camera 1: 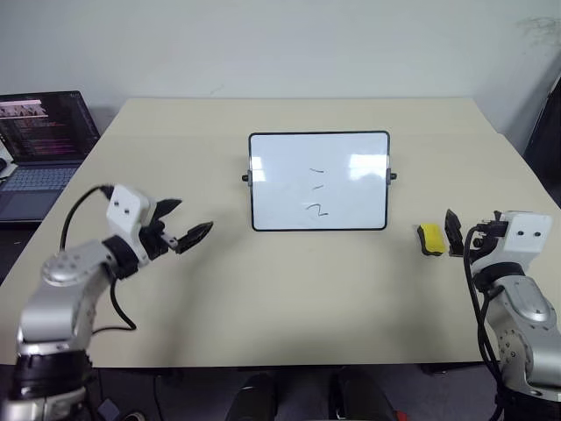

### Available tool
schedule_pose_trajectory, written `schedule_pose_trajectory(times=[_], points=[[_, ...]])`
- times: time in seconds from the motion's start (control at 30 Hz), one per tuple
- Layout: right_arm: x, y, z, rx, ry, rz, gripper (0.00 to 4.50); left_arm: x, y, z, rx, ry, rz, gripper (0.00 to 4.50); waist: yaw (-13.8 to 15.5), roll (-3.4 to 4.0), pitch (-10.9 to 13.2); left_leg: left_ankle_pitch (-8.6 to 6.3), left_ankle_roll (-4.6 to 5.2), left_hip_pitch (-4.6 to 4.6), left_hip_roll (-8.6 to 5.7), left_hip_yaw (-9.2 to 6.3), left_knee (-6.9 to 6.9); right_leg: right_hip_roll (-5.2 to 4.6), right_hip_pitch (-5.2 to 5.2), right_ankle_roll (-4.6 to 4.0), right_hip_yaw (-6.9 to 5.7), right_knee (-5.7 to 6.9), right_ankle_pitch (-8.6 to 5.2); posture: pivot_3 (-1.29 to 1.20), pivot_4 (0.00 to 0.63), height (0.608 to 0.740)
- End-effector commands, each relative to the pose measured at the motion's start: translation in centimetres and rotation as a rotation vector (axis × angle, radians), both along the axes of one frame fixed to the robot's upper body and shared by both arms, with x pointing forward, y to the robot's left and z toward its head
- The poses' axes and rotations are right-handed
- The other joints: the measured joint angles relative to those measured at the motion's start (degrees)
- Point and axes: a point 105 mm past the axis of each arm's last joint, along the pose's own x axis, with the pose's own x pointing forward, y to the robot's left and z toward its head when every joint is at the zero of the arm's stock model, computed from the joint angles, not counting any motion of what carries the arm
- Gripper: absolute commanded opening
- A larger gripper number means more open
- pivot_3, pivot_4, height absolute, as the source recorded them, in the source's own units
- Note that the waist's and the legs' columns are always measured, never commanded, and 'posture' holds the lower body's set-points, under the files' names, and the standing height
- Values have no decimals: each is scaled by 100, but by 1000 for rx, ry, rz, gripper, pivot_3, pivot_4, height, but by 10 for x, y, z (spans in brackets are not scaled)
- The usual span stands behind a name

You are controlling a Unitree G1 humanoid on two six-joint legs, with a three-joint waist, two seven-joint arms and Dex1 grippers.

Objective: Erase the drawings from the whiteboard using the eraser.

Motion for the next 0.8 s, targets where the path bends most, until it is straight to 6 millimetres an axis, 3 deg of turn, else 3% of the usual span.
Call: schedule_pose_trajectory(times=[0.03,0.13,0.27,0.4,0.8], points=[[0,11,8,61,13,46,4437,-17,-36,17,-13,43,-242,4500,-23,2,0,-4,7,4,-1,12,-1,-2,-1,-1,2,1,0,0,150,740],[8,16,3,91,96,74,4437,-26,-69,21,21,80,-458,4500,-35,2,2,-7,12,1,1,29,-6,-2,-17,-16,10,6,8,0,150,740],[12,13,-3,94,167,54,4437,-26,-85,20,66,74,-572,4500,-50,2,2,-7,12,-7,-4,50,-23,3,-42,-19,22,12,9,0,150,740],[15,14,-16,56,257,88,4437,-18,-96,20,66,46,-601,4500,-47,2,2,-7,12,-6,-4,53,-37,6,-48,-23,23,11,8,0,150,740],[28,11,-23,40,293,94,4437,-12,-113,10,78,23,-653,4500,-48,0,3,-9,15,-6,-4,56,-38,4,-49,-22,25,9,9,0,150,740]])
